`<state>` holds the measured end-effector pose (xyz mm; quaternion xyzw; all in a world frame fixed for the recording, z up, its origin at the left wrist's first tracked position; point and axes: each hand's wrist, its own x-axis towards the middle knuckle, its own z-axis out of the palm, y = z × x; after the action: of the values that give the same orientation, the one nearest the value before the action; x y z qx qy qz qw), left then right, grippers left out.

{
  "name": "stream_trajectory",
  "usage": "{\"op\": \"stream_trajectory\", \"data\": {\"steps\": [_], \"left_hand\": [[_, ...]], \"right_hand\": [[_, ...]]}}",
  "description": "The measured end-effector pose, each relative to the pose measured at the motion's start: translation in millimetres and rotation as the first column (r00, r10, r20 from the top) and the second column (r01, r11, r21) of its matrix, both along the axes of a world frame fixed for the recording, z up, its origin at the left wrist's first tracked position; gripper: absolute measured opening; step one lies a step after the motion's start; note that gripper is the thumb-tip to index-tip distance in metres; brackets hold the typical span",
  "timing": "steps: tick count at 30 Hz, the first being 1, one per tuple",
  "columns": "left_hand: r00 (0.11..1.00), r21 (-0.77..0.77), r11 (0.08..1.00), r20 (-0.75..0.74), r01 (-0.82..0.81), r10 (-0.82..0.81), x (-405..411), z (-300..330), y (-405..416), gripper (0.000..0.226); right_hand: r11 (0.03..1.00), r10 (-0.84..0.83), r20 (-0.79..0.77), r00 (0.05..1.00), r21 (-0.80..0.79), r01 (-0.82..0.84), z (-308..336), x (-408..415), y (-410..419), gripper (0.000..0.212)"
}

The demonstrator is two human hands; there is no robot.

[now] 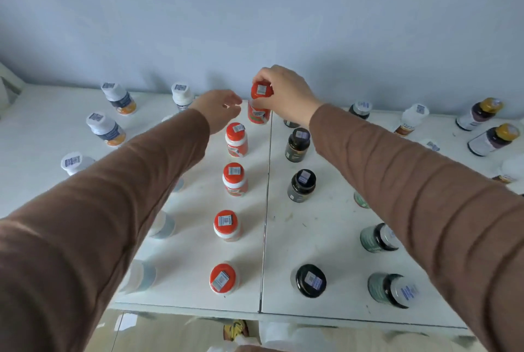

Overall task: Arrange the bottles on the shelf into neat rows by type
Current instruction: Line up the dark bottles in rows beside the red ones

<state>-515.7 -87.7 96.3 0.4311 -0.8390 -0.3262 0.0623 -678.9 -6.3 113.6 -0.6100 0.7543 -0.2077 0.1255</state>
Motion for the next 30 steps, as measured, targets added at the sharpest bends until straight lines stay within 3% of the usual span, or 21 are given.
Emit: {"op": "stream_trajectory", "data": {"steps": [6,12,15,18,24,27,30], "left_hand": [[0.986,-0.075,0.997,0.166,0.0,0.013,-1,-28,-36,0.033],[0.981,-0.077,0.997,0.193,-0.023,0.038,0,-45,-47,0.034],[0.983,-0.084,0.996,0.181,-0.023,0.038,1,-45,-45,0.034],[0.988,-0.103,0.995,0.152,-0.009,0.025,3,-37,-33,0.034],[0.993,-0.253,0.962,-0.028,0.102,-0.113,5,2,33,0.033],[0.979,-0.274,0.946,-0.057,0.175,-0.198,6,7,76,0.031],[0.964,-0.254,0.932,0.009,0.26,-0.266,7,-4,108,0.028]], "right_hand": [[0.994,0.04,-0.007,0.999,0.103,-0.039,-46,-3,-60,0.038],[0.991,0.051,-0.035,0.998,0.129,-0.046,-66,2,-84,0.036],[0.99,0.041,-0.011,0.999,0.136,-0.039,-66,1,-81,0.045],[0.993,0.035,0.045,0.998,0.113,-0.04,-52,-3,-60,0.053],[0.999,0.046,0.05,0.998,0.012,-0.047,-6,-11,33,0.021],[0.985,0.118,0.011,0.993,0.125,-0.119,-4,-10,90,0.017],[0.928,0.2,-0.043,0.979,0.329,-0.176,-25,-7,131,0.033]]}}
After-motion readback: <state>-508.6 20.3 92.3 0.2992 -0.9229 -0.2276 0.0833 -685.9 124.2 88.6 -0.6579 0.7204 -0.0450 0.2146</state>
